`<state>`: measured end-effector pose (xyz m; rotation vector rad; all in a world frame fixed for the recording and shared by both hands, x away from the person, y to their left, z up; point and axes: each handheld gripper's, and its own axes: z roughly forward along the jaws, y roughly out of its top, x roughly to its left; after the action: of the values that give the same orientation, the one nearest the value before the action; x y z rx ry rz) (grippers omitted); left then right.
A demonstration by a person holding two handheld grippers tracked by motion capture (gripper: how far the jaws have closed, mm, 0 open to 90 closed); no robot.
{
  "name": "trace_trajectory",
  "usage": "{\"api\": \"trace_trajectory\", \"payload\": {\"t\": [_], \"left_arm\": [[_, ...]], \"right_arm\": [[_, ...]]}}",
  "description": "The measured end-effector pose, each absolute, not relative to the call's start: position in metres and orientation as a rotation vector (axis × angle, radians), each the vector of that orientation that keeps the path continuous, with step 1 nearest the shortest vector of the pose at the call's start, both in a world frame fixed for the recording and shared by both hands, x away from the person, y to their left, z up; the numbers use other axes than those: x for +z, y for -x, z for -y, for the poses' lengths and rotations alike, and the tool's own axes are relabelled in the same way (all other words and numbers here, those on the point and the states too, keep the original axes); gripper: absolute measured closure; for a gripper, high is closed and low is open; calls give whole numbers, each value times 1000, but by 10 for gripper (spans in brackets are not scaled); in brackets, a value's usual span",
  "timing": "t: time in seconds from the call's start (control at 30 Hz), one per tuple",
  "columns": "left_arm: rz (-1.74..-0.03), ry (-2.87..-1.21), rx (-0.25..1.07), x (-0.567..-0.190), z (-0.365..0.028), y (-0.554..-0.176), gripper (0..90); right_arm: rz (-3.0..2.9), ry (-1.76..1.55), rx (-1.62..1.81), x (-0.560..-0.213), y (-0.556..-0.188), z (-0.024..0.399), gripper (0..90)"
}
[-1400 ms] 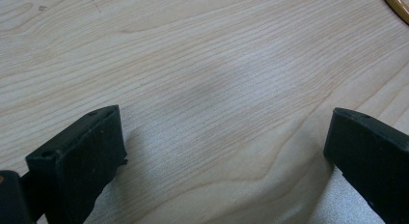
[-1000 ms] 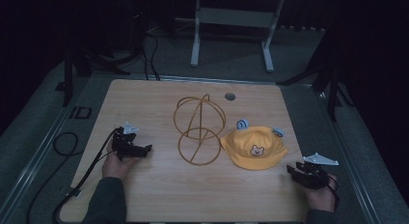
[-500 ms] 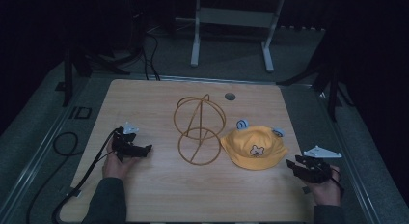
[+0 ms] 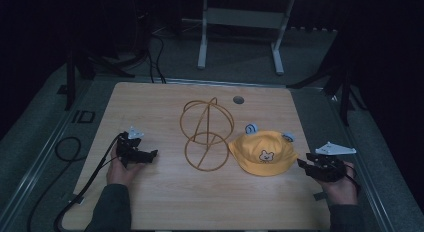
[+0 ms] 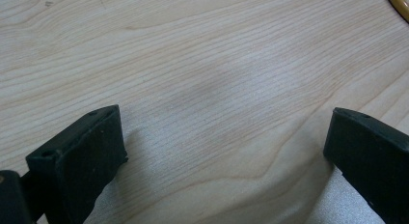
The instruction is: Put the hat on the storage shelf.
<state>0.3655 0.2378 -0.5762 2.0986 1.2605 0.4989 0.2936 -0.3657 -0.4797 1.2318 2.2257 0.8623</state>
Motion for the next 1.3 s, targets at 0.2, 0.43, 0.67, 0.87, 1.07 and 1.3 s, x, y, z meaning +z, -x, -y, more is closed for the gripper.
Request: {"api": "trace_trajectory", "payload": {"t": [0.2, 0.43, 0.67, 0.87, 1.07, 1.3], "left_arm": [[-1262, -2098, 499, -576, -238, -365, 5], [-1264, -2097, 501, -576, -238, -365, 6], [-1264, -2097, 500, -576, -238, -365, 6], [-1264, -2097, 500, -576, -238, -365, 6], [-1264, -2096, 500, -576, -238, -365, 6], [-1264, -2097, 500, -576, -238, -365, 6]], "right_arm": [[-2264, -1218, 842, -471, -298, 367, 543], [-2304, -1180, 817, -462, -303, 363, 519], [-2325, -1145, 800, -452, -305, 359, 484], [-2328, -1130, 818, -444, -309, 356, 446], [-2320, -1145, 845, -441, -315, 351, 380], [-2334, -1118, 850, -437, -324, 340, 298]]}}
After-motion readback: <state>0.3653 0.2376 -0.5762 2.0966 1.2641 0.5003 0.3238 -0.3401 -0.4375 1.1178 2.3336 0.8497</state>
